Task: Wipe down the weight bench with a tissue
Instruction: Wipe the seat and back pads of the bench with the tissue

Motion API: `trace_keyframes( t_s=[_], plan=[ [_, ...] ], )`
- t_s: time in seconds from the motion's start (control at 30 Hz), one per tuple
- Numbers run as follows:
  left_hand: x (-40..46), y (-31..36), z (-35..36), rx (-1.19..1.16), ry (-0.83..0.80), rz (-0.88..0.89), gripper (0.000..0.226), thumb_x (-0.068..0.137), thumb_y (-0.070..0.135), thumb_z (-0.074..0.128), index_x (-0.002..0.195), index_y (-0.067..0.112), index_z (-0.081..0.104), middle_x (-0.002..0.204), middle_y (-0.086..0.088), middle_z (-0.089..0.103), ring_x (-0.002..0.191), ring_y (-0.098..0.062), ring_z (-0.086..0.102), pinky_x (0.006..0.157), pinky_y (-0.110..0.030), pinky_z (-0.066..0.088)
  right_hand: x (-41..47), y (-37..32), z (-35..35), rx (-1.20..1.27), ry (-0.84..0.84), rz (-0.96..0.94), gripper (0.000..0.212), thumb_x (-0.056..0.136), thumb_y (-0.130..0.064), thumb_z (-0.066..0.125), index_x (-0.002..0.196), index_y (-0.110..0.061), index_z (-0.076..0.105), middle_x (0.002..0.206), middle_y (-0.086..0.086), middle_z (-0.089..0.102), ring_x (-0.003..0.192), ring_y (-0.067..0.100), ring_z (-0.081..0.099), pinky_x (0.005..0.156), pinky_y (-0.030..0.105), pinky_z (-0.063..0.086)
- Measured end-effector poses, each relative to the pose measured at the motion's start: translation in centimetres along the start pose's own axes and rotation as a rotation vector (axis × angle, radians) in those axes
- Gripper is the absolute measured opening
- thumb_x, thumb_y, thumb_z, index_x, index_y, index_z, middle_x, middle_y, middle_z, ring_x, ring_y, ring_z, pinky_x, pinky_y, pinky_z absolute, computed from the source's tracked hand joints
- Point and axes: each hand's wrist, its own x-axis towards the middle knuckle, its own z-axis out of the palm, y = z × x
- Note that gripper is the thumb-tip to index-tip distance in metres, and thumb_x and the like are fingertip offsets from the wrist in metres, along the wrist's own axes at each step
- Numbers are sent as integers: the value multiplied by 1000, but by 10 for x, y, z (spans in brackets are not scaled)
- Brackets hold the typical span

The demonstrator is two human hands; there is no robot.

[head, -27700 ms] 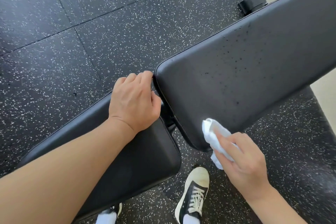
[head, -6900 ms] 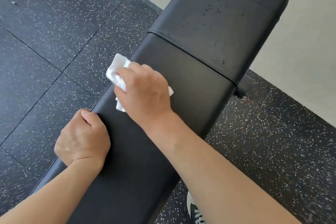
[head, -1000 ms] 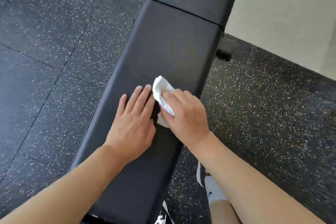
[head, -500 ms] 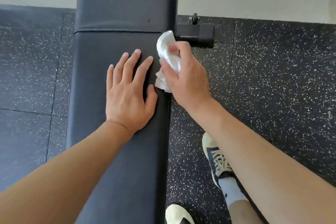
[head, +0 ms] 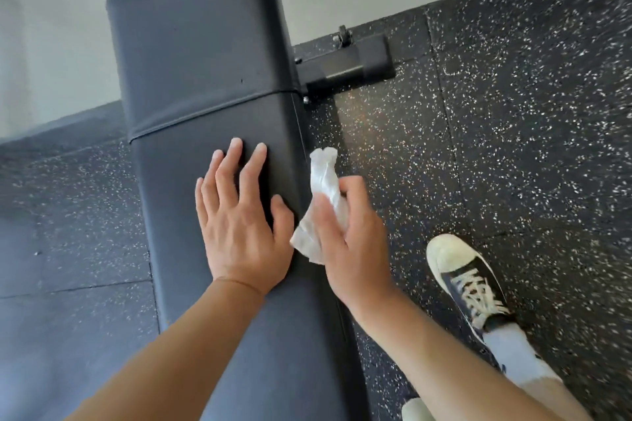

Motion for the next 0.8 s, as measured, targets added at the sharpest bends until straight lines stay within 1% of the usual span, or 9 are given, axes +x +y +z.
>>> trace_keyframes(
  t_s=[0.07,0.13,0.23,0.37,0.43,0.5,0.6,0.73,0.8],
  plan=[
    [0,0,2,8,12,9,63,90,30,45,152,22,44,164,-4,34,154,-30,25,123,-56,22,-30,10,-8,27,-15,22,13,105,-44,50,98,-35,45,73,-15,54,66,12,54,58,27,36],
    [0,-1,2,10,26,22,62,91,29,45,152,21,44,163,-4,35,153,-30,26,124,-52,21,-45,15,-11,24,-15,33,15,104,-45,51,96,-34,44,72,-13,53,66,14,53,58,28,37],
    [-1,-1,4,12,34,26,61,92,29,43,152,22,44,163,-3,35,152,-30,27,125,-49,20,-45,14,-9,23,25,24,21,103,-43,51,93,-26,45,73,-8,53,69,17,52,60,32,39],
    [-1,-4,5,11,31,36,62,92,29,43,153,23,42,164,-2,34,152,-30,27,125,-46,19,5,-3,4,24,50,11,25,105,-40,50,92,-19,43,75,-5,54,70,22,52,65,43,43],
    [-1,-4,5,13,27,37,62,92,29,43,153,24,42,164,-2,34,153,-30,27,125,-47,19,46,-14,12,14,72,-1,22,105,-34,52,93,-18,42,77,-4,53,73,27,53,65,44,43],
    [-1,-2,3,16,24,28,61,92,30,44,153,24,42,164,-2,34,153,-29,26,125,-50,20,86,-26,21,-10,80,-2,17,105,-31,52,96,-21,42,80,-2,54,76,30,55,65,42,40],
    [-1,-1,2,11,10,12,62,92,31,45,154,24,41,165,-1,32,154,-28,23,123,-55,21,120,-34,29,-46,93,0,18,103,-31,53,95,-23,40,79,-3,53,74,26,51,64,37,35],
    [-1,0,1,8,4,4,64,91,31,46,154,23,43,165,-3,33,154,-30,24,122,-58,23,91,-27,21,-67,72,-27,23,103,-36,50,90,-20,40,70,-8,51,68,21,50,61,39,38],
    [-1,0,0,0,2,8,64,90,30,46,154,21,44,164,-4,34,154,-31,24,121,-59,23,57,-17,13,-90,58,-40,26,104,-37,50,88,-21,39,67,-7,48,65,17,48,58,34,37]
  ],
)
